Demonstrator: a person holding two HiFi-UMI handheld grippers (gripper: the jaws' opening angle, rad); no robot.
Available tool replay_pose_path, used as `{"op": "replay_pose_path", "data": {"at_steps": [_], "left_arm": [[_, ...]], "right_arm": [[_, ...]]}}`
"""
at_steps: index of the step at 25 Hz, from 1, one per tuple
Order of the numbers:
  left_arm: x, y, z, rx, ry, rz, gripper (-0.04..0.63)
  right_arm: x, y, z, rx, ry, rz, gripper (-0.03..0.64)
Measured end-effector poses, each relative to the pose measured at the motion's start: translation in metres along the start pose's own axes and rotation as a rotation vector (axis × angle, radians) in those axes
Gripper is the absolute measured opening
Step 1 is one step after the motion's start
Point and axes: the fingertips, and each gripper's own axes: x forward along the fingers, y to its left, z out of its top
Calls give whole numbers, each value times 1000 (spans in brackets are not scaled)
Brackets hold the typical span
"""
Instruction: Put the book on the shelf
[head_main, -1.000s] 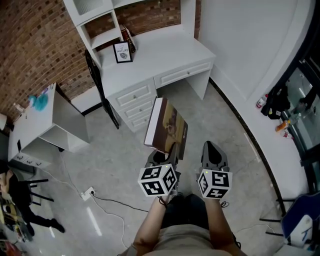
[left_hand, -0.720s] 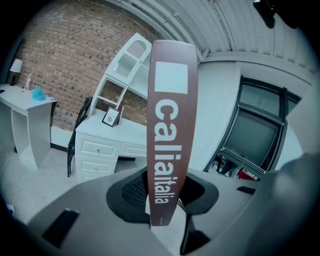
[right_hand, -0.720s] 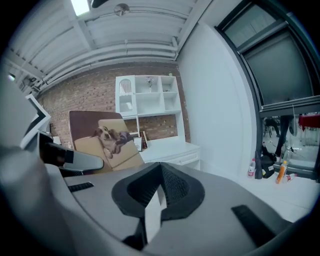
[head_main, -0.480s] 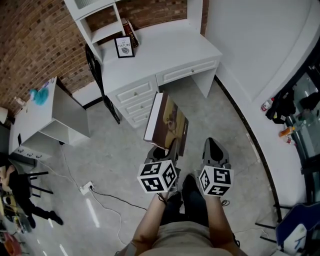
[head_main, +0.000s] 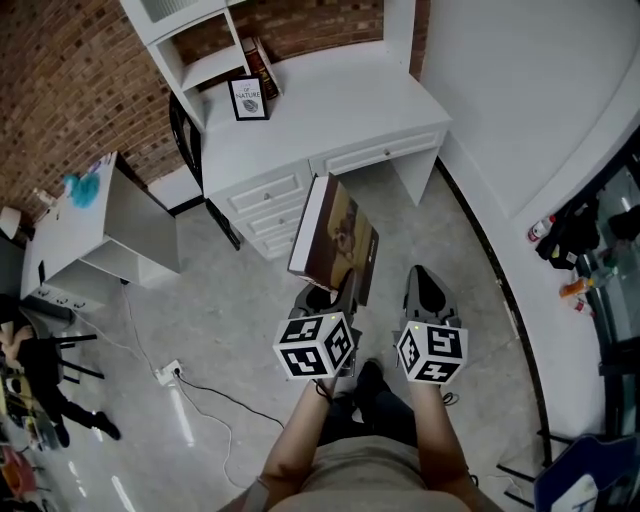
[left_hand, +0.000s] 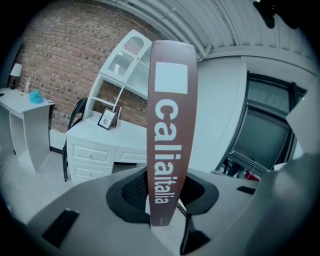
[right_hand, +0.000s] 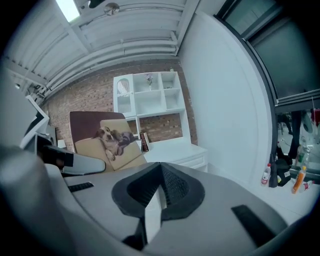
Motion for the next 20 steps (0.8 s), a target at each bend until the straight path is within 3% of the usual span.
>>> {"op": "replay_pose_path", "data": {"at_steps": [14, 20], "left_arm": [[62, -22, 11, -12, -6, 35, 149], [73, -15, 15, -22, 2, 45, 149]], "right_arm": [[47, -55, 16, 17, -11, 39, 17], [63, -57, 16, 31, -6, 44, 17]]}}
